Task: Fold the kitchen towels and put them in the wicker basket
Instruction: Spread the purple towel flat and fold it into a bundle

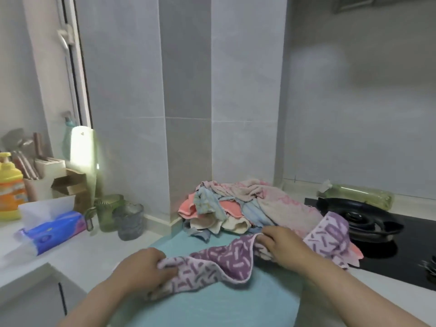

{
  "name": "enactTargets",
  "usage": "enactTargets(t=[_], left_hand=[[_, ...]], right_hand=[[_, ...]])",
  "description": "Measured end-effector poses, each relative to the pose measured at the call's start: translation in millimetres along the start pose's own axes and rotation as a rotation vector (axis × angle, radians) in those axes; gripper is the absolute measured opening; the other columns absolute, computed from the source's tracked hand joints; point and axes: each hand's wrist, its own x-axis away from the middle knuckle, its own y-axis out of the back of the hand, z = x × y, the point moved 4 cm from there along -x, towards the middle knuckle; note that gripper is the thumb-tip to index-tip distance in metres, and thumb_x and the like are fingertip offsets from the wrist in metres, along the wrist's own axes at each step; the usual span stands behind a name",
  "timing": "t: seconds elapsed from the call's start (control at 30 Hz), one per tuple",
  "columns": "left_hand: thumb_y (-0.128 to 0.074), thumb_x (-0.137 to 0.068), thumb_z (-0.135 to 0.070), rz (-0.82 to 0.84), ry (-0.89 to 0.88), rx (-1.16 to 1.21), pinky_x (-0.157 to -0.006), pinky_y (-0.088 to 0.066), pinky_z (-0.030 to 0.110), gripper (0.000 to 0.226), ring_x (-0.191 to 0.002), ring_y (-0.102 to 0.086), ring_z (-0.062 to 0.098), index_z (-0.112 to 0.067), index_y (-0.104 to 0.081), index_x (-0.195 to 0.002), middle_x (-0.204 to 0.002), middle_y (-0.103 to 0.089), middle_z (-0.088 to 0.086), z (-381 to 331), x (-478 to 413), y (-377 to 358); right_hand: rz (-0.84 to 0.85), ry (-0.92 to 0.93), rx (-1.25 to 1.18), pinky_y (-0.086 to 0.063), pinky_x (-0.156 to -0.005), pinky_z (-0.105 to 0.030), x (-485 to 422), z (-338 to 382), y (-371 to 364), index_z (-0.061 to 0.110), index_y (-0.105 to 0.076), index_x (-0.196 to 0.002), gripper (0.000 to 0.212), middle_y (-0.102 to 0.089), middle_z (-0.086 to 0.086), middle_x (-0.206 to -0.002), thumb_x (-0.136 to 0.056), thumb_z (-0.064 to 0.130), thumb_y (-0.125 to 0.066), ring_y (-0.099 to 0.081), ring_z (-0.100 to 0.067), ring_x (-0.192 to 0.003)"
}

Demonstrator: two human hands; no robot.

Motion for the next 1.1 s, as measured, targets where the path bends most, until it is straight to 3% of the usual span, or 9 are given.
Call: enactTargets(t=[0.13,0.23,0.3,0.37,0.5,0.67,0.73,0.87,1.1], left_hand=[[-0.067,-0.086,-0.035,-0.032,0.206,0.766,-0.064,-0.043,0.029,0.028,-0.065,-0.064,0.023,-0.012,-0.07,-0.07,-0.067,-0.069,0.006,9.3,9.0,40.0],[-0.061,-0.089,-0.027,0.088,0.3,1.135,-0.084,-0.055,0.039,0.027,-0.095,-0.07,0.037,-0.004,-0.075,-0.095,-0.096,-0.074,0.02,0.1,7.0,61.3],[-0.062,-0.088,-0.023,0.015,0.339,1.123,-0.074,-0.056,0.035,0.026,-0.084,-0.07,0.036,-0.001,-0.073,-0.096,-0.091,-0.073,0.023,0.8,-2.6,63.8],[-0.068,-0.086,-0.022,-0.146,0.396,1.051,-0.064,-0.051,0.03,0.026,-0.067,-0.065,0.031,0.0,-0.072,-0.099,-0.08,-0.072,0.02,5.9,-15.6,58.1],[-0.069,-0.089,-0.021,-0.07,0.441,1.17,-0.037,-0.039,0.016,0.023,-0.034,-0.051,0.016,0.0,-0.067,-0.08,-0.048,-0.059,0.006,-1.1,-26.9,26.9],[-0.064,-0.075,-0.011,0.005,0.357,1.017,-0.043,-0.025,0.02,0.01,-0.054,-0.038,0.017,-0.005,-0.062,-0.083,-0.067,-0.052,0.01,9.8,-22.0,15.3],[-0.063,-0.077,-0.008,0.023,0.301,0.799,-0.048,-0.026,0.021,0.011,-0.062,-0.04,0.018,-0.006,-0.066,-0.088,-0.076,-0.054,0.008,15.3,-16.9,13.6],[-0.069,-0.076,-0.019,0.085,0.212,0.545,-0.059,-0.03,0.025,0.011,-0.067,-0.045,0.017,-0.015,-0.059,-0.073,-0.077,-0.052,0.005,16.8,-6.3,4.4],[-0.067,-0.072,-0.009,0.012,0.126,0.68,-0.056,-0.029,0.026,0.023,-0.062,-0.041,0.015,-0.017,-0.046,-0.072,-0.069,-0.044,0.003,7.4,6.8,-0.5]], right_hand=[[-0.092,-0.084,-0.361,-0.027,-0.052,-0.029,-11.1,50.9,11.2,0.018,-0.042,-0.06,0.041,-0.039,0.0,-0.057,-0.093,0.033,-0.06,-0.034,-0.011,-0.051],[-0.087,-0.227,-0.812,-0.038,-0.047,-0.019,-21.8,73.0,16.9,0.009,-0.067,-0.067,0.024,-0.06,-0.006,-0.058,-0.088,0.018,-0.063,-0.053,-0.016,-0.048],[-0.129,-0.248,-0.699,-0.038,-0.049,-0.023,-34.1,74.4,16.5,0.009,-0.07,-0.076,0.018,-0.058,-0.003,-0.057,-0.087,0.021,-0.062,-0.051,-0.016,-0.051],[-0.184,-0.255,-0.409,-0.029,-0.049,-0.029,-41.7,66.2,9.8,0.017,-0.05,-0.059,0.033,-0.042,0.001,-0.052,-0.089,0.027,-0.059,-0.037,-0.015,-0.049],[-0.136,-0.26,-0.334,-0.017,-0.052,-0.033,-37.6,46.7,-13.4,0.019,-0.029,-0.064,0.039,-0.028,0.0,-0.059,-0.098,0.028,-0.048,-0.025,-0.015,-0.053],[-0.026,-0.332,-0.465,-0.03,-0.06,-0.031,-27.1,5.0,-16.5,-0.005,-0.058,-0.087,0.031,-0.051,-0.009,-0.076,-0.098,0.019,-0.042,-0.043,-0.017,-0.069],[0.038,-0.339,-0.469,-0.034,-0.058,-0.028,-14.3,-8.2,-14.7,0.002,-0.064,-0.083,0.023,-0.056,-0.008,-0.075,-0.094,0.01,-0.045,-0.047,-0.019,-0.068],[0.285,-0.223,-0.282,-0.023,-0.055,-0.031,15.6,-5.5,-16.9,0.014,-0.035,-0.067,0.027,-0.034,-0.006,-0.067,-0.083,0.014,-0.057,-0.031,-0.015,-0.057],[0.408,-0.172,-0.143,-0.031,-0.055,-0.021,43.8,-2.7,-9.0,0.026,-0.05,-0.064,0.019,-0.047,0.014,-0.062,-0.073,0.03,-0.066,-0.042,-0.005,-0.056]])
